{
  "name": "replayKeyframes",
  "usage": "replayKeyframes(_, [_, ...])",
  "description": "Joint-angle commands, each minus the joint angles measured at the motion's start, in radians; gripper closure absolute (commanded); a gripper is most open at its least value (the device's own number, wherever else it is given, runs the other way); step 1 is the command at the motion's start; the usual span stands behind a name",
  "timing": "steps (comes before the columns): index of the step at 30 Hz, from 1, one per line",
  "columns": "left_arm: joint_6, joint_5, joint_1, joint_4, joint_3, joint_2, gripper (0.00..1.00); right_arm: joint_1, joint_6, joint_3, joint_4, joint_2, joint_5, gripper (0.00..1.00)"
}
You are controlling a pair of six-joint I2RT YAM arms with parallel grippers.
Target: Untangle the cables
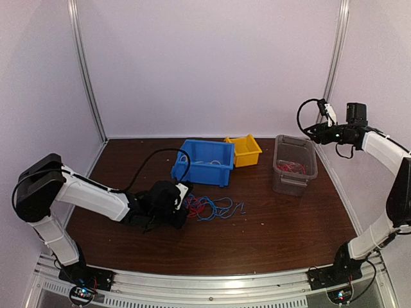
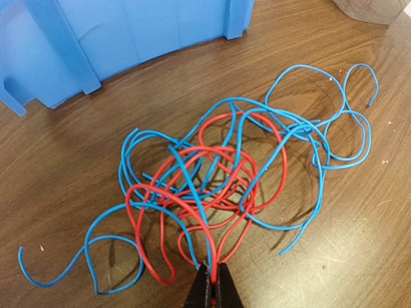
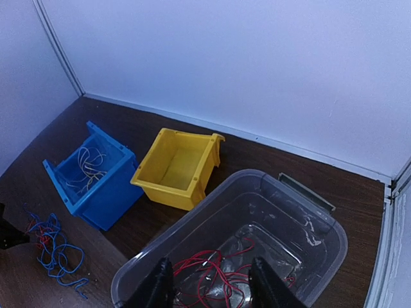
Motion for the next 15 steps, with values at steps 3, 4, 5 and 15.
replayKeyframes(3, [-0.011,0.018,0.006,0.023,0.023,-0.052,1.00,-0.008,-0.054,0.029,-0.102,0.022,-0.044,0.40])
replayKeyframes(4, [-0.009,0.022,0.005,0.018,0.028,-0.057,1.00,-0.008,-0.055,0.035,-0.111,0.013,-0.051,0.38])
replayKeyframes(5, [-0.006,0.028,0.006,0.014,0.032,-0.064,1.00,-0.008,-0.056,0.037,-0.115,-0.002,-0.066,0.36])
replayKeyframes(15, [0.078,0.281,-0.009,0.110,0.016,-0.187,1.00,0.140,-0.100,-0.012,-0.124,-0.051,-0.125,0.34])
